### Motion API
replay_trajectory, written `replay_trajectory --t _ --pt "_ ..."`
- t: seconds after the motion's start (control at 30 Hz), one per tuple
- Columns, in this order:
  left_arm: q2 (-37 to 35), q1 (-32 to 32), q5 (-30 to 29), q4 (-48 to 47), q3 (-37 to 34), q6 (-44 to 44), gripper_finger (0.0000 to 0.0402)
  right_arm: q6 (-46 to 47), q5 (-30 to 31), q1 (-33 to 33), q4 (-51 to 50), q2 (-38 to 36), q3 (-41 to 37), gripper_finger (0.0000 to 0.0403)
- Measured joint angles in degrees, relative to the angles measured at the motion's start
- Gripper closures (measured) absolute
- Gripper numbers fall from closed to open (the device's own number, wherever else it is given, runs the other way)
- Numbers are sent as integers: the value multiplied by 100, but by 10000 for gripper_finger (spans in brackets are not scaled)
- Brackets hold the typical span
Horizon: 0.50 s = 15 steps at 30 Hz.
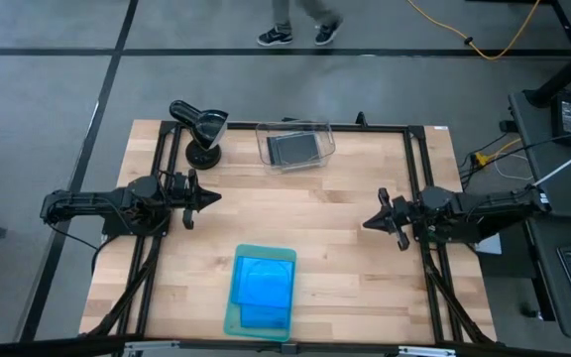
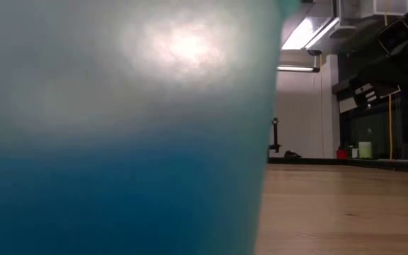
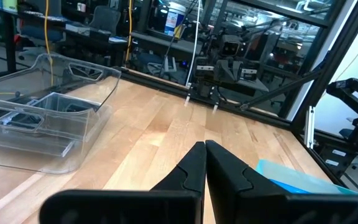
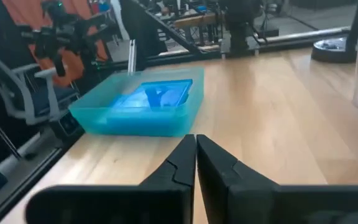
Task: Pick & place jewel cases by type
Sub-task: Return to Home Position
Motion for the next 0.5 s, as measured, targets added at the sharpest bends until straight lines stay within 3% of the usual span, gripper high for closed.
replay_trajectory --t 0.5 --pt "-1 0 0 0 1 0 396 -297 -88 0 7 2 0 380"
